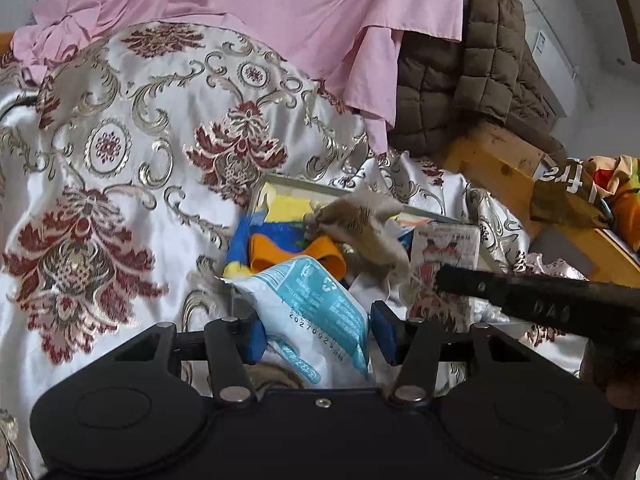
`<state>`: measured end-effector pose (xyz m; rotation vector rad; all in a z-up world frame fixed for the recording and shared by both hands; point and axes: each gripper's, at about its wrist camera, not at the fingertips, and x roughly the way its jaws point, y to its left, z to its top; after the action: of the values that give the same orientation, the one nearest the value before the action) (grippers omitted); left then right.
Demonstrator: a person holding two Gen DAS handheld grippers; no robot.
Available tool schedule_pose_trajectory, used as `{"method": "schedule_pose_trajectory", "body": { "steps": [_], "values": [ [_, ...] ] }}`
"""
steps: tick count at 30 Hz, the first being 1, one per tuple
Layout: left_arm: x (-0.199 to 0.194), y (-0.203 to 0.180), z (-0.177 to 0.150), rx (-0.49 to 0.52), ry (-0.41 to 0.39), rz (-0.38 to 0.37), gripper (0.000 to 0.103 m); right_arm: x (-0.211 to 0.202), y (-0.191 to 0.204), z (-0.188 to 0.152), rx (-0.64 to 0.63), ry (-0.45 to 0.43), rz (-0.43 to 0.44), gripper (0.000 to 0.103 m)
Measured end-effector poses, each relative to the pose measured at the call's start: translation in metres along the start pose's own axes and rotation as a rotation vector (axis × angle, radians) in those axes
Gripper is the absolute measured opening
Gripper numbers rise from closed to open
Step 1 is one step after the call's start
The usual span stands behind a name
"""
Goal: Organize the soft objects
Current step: 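Lower both packets into the tray and open both tools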
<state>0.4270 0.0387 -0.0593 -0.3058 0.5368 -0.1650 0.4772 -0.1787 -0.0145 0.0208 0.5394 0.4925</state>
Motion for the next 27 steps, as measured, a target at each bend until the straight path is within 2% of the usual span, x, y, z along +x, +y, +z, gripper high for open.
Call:
{"method": "schedule_pose_trajectory", "body": {
  "steps": [3, 7, 11, 17, 20, 27],
  "values": [
    [0.006, -0.002, 0.012, 0.019, -0.018, 0.012, 0.054, 0.002, -0.006, 0.014, 0.068, -0.041, 0.025, 0.012],
    [0.026, -0.008, 0.029, 0.078, -0.025, 0.063, 0.055, 0.015, -0.021, 0.026, 0.167, -0.07, 0.074, 0.012],
    [0.056, -0.009, 0.043, 0.134, 0.015, 0.111, 0.055, 0.036, -0.044, 0.027, 0.307, -0.068, 0.157, 0.012],
    [0.093, -0.017, 0.052, 0.251, 0.082, 0.16, 0.055, 0.067, -0.077, 0.017, 0.444, -0.024, 0.189, 0.012],
    [0.106, -0.021, 0.051, 0.274, 0.126, 0.145, 0.055, 0.075, -0.08, 0.017, 0.424, 0.009, 0.179, 0.012],
    [0.123, -0.023, 0.04, 0.288, 0.206, 0.121, 0.056, 0.081, -0.076, 0.014, 0.329, 0.08, 0.099, 0.013]
  ]
}}
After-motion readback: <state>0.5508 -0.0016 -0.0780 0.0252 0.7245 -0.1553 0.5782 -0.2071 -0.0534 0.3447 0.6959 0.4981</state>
